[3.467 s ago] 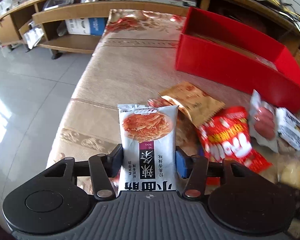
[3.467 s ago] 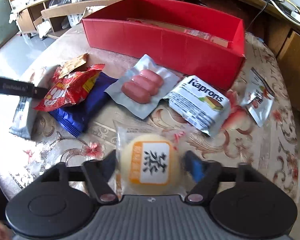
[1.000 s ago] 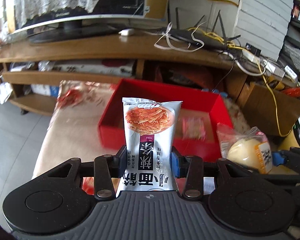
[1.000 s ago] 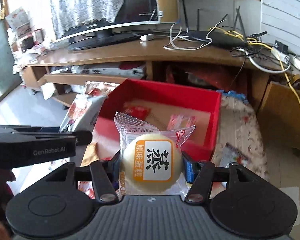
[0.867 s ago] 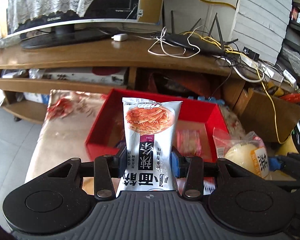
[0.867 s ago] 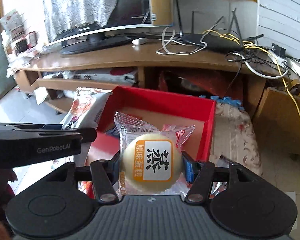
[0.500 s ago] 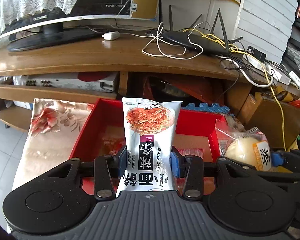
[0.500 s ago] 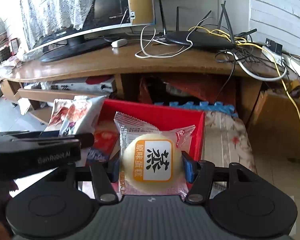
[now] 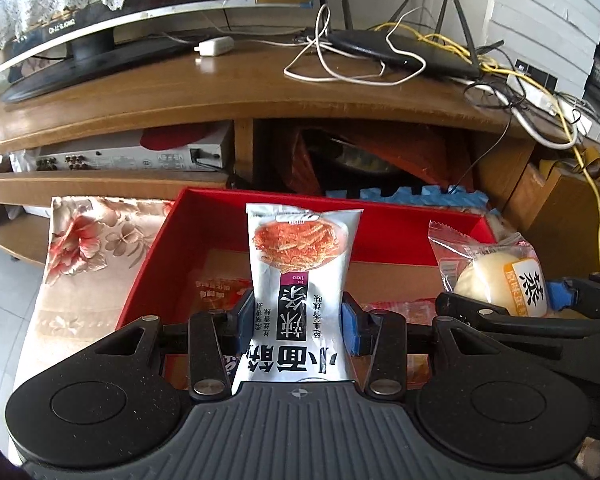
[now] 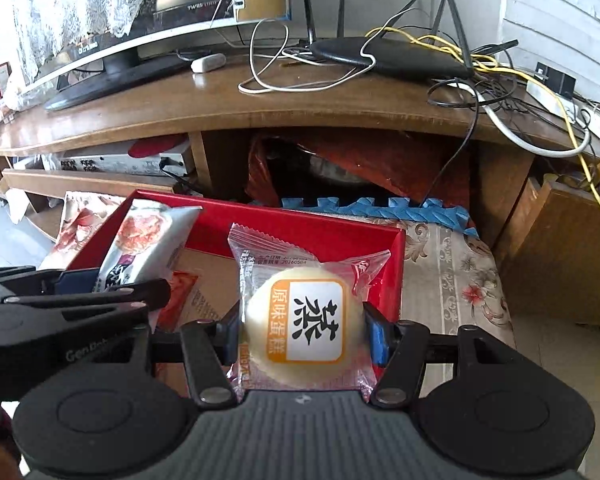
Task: Organize snacks
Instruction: 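Lower the noodle bag and bun into the box and open both tools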
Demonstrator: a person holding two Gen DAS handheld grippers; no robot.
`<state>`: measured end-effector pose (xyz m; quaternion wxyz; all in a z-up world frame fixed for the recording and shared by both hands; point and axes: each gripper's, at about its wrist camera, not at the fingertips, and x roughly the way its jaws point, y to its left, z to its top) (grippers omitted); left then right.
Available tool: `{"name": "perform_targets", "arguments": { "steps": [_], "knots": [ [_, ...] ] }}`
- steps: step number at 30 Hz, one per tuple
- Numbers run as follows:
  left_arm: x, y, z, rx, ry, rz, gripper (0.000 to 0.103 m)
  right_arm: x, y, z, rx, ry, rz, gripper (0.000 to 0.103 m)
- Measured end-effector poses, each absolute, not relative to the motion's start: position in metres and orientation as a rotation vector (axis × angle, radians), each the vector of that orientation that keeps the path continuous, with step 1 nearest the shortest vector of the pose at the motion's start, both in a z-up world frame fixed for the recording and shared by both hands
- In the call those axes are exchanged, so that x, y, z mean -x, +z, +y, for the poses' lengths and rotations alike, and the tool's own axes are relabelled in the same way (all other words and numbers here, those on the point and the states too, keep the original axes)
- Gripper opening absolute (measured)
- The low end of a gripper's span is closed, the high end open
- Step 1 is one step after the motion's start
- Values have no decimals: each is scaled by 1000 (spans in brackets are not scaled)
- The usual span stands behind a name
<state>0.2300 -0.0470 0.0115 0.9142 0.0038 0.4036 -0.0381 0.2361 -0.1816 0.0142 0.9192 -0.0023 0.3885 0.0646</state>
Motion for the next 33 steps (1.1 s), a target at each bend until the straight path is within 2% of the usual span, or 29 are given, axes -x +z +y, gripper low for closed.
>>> {"name": "perform_targets", "arguments": {
  "steps": [33],
  "knots": [
    [-241, -14, -48, -53, -22, 897, 52, -257, -15, -167, 73, 131, 856, 64]
  ]
}}
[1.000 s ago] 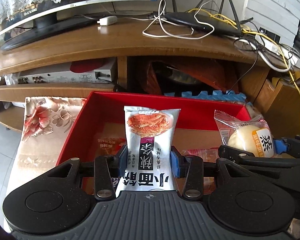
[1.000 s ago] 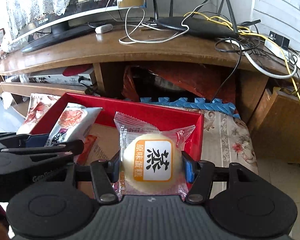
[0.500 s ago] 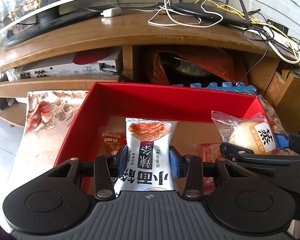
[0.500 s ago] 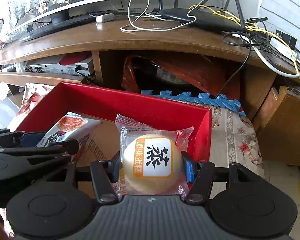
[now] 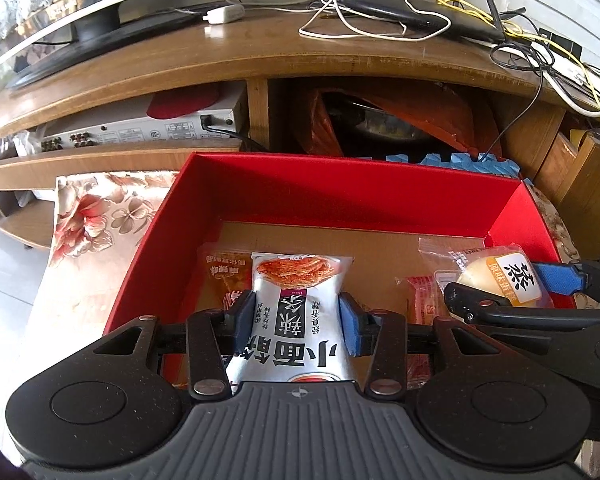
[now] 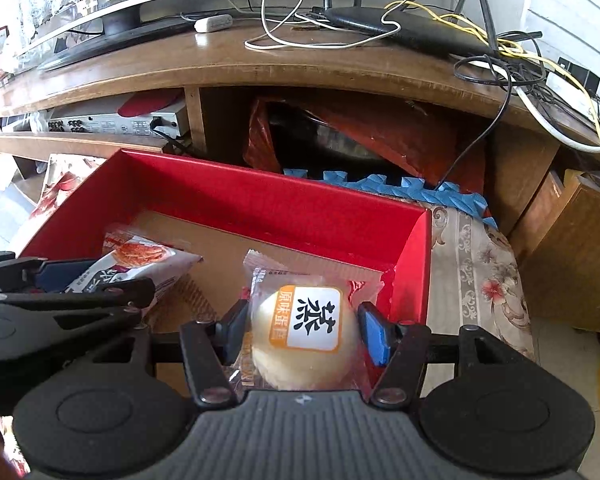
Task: Organize snacks
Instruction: 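Lower the noodle bag and bun into the box and open both tools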
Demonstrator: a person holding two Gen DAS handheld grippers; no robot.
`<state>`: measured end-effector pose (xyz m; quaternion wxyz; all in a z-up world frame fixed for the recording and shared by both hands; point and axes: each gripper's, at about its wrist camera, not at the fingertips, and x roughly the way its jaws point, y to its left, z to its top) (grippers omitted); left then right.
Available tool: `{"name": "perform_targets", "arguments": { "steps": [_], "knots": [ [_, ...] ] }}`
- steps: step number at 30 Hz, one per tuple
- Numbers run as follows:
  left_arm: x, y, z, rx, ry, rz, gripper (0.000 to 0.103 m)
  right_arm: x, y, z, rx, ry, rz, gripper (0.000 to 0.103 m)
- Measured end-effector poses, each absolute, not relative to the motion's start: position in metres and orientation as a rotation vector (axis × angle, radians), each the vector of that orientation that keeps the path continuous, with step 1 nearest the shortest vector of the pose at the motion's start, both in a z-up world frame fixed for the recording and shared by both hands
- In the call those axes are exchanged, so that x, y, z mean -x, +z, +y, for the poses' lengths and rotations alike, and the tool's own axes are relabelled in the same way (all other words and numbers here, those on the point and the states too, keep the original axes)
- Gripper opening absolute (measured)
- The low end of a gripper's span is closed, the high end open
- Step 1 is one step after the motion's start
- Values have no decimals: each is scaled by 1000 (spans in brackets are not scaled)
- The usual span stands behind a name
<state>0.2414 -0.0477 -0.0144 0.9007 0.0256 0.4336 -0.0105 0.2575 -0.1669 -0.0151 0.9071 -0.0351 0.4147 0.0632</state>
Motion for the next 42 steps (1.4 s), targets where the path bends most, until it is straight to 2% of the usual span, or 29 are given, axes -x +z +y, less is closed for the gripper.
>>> {"name": "perform_targets", "arguments": {
  "steps": [11, 23, 42],
  "knots": [
    [-238, -3, -44, -29, -27, 876, 67, -252, -3, -173, 58, 117, 828, 64],
    [-231, 8, -43, -10, -54, 850, 75, -248, 6, -182, 37, 106, 817, 64],
    [-202, 22, -36, -4, -79, 833, 79, -212, 22, -180, 55, 126, 786, 64]
  ]
}}
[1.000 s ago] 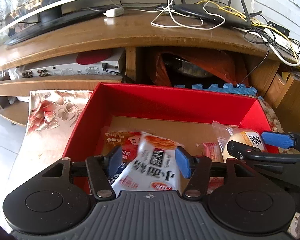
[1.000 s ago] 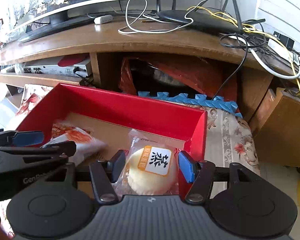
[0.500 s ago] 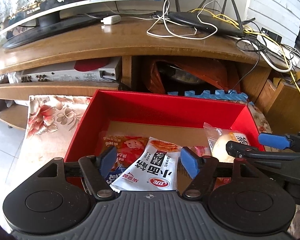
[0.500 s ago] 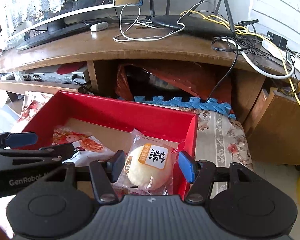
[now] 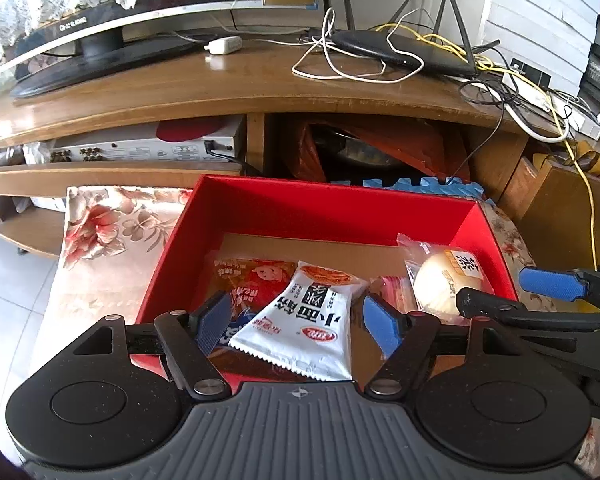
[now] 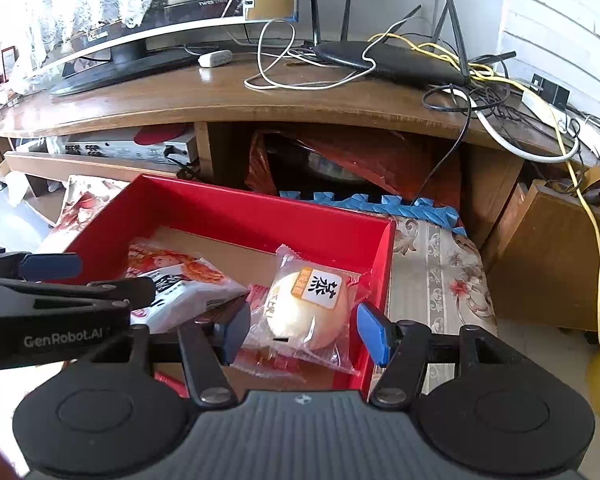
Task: Organize snacks
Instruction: 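Lower the noodle bag and bun into the box and open both tools, then move the left tool to the red chip bag while the right tool moves to the Kaprons wafer pack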
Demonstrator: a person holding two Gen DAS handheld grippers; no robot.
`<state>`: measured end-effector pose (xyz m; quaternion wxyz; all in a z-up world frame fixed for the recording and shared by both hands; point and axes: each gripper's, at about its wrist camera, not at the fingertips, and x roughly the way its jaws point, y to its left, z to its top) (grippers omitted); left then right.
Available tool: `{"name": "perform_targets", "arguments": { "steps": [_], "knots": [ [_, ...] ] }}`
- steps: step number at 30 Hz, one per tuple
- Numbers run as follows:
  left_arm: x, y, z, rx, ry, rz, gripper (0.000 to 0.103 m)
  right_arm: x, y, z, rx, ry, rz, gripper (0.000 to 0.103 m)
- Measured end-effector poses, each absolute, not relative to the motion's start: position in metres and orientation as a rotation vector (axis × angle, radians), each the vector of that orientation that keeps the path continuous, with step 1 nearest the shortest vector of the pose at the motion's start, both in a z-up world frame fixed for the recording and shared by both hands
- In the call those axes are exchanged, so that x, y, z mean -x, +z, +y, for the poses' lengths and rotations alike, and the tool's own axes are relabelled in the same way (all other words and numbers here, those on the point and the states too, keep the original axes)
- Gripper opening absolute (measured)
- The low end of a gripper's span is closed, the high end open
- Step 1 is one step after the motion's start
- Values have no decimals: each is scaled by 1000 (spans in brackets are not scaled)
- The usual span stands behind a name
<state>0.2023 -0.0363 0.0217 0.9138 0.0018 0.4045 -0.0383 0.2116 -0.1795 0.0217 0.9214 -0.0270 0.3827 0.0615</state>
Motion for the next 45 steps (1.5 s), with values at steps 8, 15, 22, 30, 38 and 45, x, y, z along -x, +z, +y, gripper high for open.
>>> {"name": "perform_targets", "arguments": {
  "steps": [8, 15, 22, 30, 38, 45],
  "knots": [
    [-182, 26, -27, 25, -90, 837, 80, -189, 29, -175, 61, 155, 767, 64],
    [-163, 26, -24, 23, -93, 847, 80, -168, 28, -171, 73, 173, 768, 64],
    [-148, 23, -15, 34, -99, 865, 83, -150, 25, -169, 86, 193, 777, 66],
    [-131, 11, 3, 91, -93, 936, 83, -134, 10, -162, 124, 239, 827, 66],
    [-116, -5, 11, 125, -80, 1011, 84, -130, 0, -157, 143, 264, 870, 67],
    [-115, -26, 6, 130, -57, 1091, 85, -133, -7, -165, 128, 261, 905, 70]
  ]
}}
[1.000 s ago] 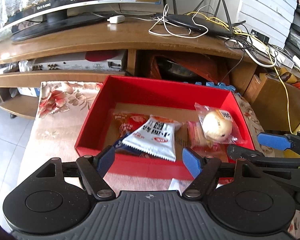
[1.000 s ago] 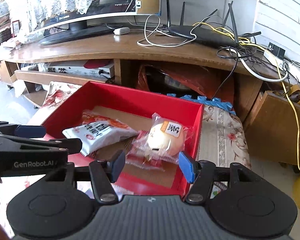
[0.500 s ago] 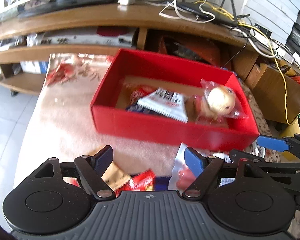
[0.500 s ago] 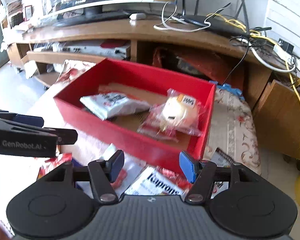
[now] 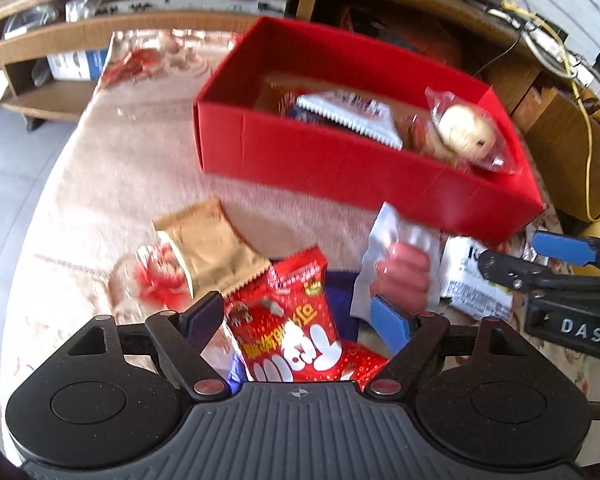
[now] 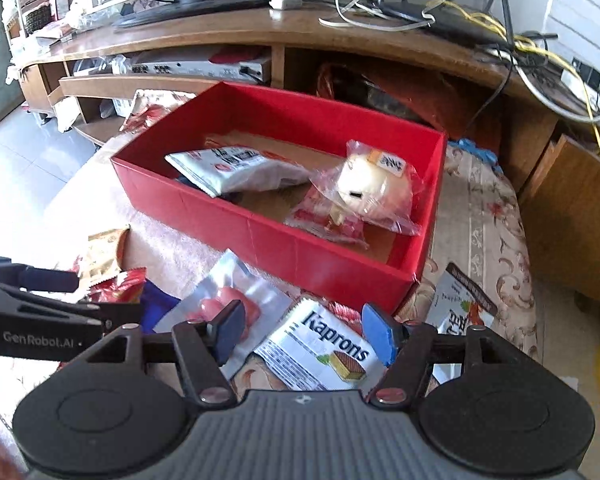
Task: Organize snacks
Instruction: 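Move the left tool to the red chip bag while the right tool moves to the Kaprons wafer pack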
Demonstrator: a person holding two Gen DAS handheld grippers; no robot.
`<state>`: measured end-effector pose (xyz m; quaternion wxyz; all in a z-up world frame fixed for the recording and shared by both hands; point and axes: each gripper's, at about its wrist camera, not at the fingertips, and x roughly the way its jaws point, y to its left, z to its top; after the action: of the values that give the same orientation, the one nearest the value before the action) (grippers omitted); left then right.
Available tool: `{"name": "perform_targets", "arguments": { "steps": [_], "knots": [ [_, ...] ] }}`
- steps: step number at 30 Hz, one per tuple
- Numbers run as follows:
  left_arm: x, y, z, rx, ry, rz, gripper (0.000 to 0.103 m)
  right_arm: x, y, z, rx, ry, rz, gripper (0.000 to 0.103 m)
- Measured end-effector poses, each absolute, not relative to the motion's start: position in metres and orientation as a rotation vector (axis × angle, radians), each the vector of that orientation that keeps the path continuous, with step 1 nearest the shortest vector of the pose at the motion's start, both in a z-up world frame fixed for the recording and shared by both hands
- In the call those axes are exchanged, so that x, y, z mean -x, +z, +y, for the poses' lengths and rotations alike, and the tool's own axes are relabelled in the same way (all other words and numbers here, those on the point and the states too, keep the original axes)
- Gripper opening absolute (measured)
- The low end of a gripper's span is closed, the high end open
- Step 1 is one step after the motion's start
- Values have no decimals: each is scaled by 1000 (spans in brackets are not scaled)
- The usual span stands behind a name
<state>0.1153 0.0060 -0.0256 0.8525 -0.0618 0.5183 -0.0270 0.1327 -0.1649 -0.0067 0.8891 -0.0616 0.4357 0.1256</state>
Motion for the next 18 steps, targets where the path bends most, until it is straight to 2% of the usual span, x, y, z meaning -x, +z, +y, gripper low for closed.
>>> {"name": "perform_targets", "arguments": {
  "steps": [4, 8, 13, 18],
  "knots": [
    [-116, -30, 1, 108, -36, 1093, 83, -140, -18, -173, 121, 242, 949, 70],
    [-114, -28, 0, 83, -37, 1070, 67, -150, -28, -182, 85, 225, 986, 70],
    [-114, -27, 3, 88, -47, 1068, 66, -161, -42, -188, 21, 243, 1031, 70],
    [-116, -26, 3, 94, -60, 1071, 68, -156, -49, -187, 3, 289, 1064, 75]
  ]
}}
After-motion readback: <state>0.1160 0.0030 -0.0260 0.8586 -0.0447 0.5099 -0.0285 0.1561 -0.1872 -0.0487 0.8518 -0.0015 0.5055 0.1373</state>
